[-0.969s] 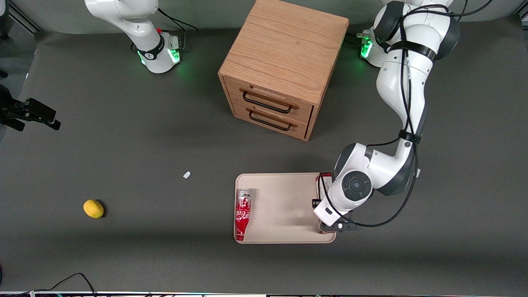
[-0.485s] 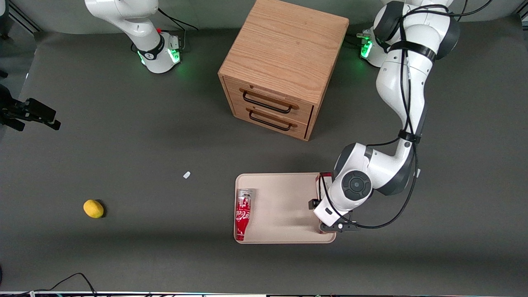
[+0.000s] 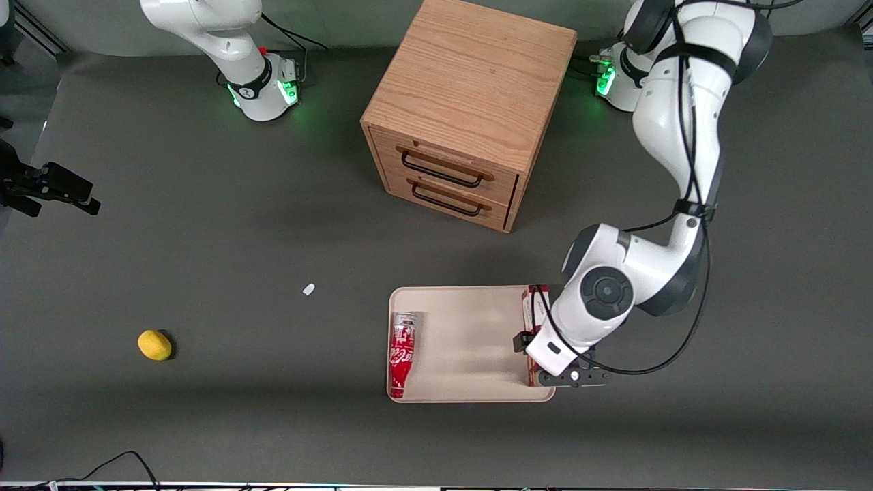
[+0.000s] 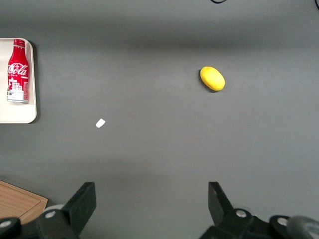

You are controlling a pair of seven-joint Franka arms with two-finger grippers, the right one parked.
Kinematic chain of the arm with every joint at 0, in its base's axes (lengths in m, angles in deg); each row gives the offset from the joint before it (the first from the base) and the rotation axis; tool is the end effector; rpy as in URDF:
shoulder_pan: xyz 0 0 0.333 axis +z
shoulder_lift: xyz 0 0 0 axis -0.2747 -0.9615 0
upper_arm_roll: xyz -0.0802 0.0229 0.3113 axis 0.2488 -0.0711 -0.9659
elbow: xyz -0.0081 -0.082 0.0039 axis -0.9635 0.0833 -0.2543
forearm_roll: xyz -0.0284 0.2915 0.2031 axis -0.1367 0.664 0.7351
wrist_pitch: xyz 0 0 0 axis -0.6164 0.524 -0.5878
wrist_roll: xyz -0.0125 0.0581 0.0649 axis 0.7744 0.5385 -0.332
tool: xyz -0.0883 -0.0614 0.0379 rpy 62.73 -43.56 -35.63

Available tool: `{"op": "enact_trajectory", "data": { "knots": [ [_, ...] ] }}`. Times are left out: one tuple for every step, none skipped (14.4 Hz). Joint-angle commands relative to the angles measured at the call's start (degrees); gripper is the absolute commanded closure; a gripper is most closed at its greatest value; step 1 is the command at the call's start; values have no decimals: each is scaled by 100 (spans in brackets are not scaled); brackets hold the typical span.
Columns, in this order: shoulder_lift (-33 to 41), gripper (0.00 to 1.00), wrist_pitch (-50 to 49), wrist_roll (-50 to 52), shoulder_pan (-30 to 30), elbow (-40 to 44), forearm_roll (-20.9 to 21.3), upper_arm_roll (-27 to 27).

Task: Place red cookie box on tray

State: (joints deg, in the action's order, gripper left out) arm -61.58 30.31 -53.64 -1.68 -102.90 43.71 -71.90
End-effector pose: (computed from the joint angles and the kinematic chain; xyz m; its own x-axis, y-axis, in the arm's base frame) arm 0.6909 -0.2829 0.3448 0.9900 0.0592 0.1279 0.0504 -0.9962 0.0716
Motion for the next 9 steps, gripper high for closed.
{"op": "enact_trajectory", "data": {
  "knots": [
    [1262,0,-34,33,390,-1201,-114,10],
    [1570,0,-78,33,574,-1474,-114,97],
    [1878,0,-244,24,768,-1668,-114,167],
    [2090,0,-480,-28,900,-1775,-114,203],
    [2275,0,-770,-160,1015,-1811,-123,203],
    [2442,0,-1060,-335,1129,-1811,-166,203],
    [2626,0,-1298,-537,1278,-1872,-184,203],
    [2863,0,-1422,-765,1462,-2029,-193,203],
    [3153,0,-1493,-994,1621,-2257,-193,203]
  ]
}}
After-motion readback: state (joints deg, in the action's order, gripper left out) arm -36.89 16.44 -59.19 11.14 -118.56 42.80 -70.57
